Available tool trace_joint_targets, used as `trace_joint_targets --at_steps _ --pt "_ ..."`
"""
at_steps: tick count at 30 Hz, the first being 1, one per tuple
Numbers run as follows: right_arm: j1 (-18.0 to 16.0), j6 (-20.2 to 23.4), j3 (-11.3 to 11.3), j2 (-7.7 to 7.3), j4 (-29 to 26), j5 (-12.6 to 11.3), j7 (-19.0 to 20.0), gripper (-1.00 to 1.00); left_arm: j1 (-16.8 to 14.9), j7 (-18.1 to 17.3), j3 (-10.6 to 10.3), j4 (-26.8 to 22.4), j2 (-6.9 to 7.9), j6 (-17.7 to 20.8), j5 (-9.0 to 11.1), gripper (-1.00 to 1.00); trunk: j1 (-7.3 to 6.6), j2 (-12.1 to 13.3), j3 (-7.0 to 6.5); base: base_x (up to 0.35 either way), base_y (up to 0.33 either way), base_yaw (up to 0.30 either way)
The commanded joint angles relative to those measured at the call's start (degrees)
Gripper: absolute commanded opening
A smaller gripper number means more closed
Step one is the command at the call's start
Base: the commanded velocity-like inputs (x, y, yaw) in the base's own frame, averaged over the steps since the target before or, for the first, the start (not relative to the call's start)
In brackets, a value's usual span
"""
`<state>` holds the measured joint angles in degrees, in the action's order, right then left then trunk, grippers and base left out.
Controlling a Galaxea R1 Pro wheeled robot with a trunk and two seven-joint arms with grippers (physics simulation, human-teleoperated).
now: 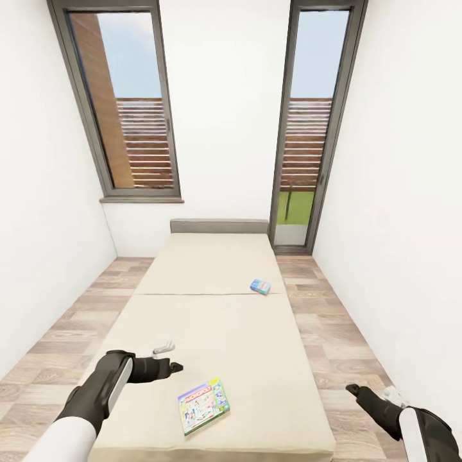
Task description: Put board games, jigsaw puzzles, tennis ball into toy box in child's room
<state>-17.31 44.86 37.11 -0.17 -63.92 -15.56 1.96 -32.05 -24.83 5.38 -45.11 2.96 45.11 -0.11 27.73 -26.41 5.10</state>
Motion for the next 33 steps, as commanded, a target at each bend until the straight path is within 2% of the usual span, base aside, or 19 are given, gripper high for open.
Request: trace_joint_targets --at_steps 1,4,10,11,15,22,33 --pt "-0.1 0.2 0.1 0.05 -0.1 0.1 0.2 1.00 -0.1 0.0 0.1 0.0 -0.14 0.3 0.0 1.00 0.03 -0.1 0.12 0.001 0.000 0.000" --pt "0.0 -0.1 -0.2 0.11 -0.3 0.1 0.2 1.00 -0.2 1.7 0.2 0.0 -0.81 0.2 -0.1 1.00 0.03 -0.1 0.12 0.000 0.000 0.000" --pt "0.0 -0.4 -3.4 0.05 -0.4 0.0 0.2 1.00 -0.5 11.1 0.3 0.3 -3.55 0.0 0.1 1.00 0.03 -0.1 0.12 0.000 0.000 0.000" --pt "0.0 -0.4 -4.4 0.01 -0.5 -0.2 0.2 1.00 -0.6 14.2 0.3 0.4 -4.26 -0.2 0.2 1.00 0.03 -0.1 0.12 0.000 0.000 0.000" --pt "0.0 -0.4 -5.8 -0.12 -0.6 -0.4 0.2 1.00 -1.2 19.9 0.4 0.5 -5.44 -1.2 0.4 1.00 0.03 -0.1 0.12 0.000 0.000 0.000" --pt "0.0 -0.4 -6.6 -0.05 -0.7 -0.6 0.2 1.00 -1.7 22.5 0.5 0.3 -5.79 -1.8 0.5 1.00 0.03 -0.1 0.12 0.000 0.000 0.000" --pt "0.0 -0.4 -7.4 0.00 -0.7 -0.6 0.1 1.00 -1.8 23.2 0.2 -0.5 -6.09 -1.7 0.4 1.00 0.03 -0.1 0.12 0.026 -0.024 0.000"
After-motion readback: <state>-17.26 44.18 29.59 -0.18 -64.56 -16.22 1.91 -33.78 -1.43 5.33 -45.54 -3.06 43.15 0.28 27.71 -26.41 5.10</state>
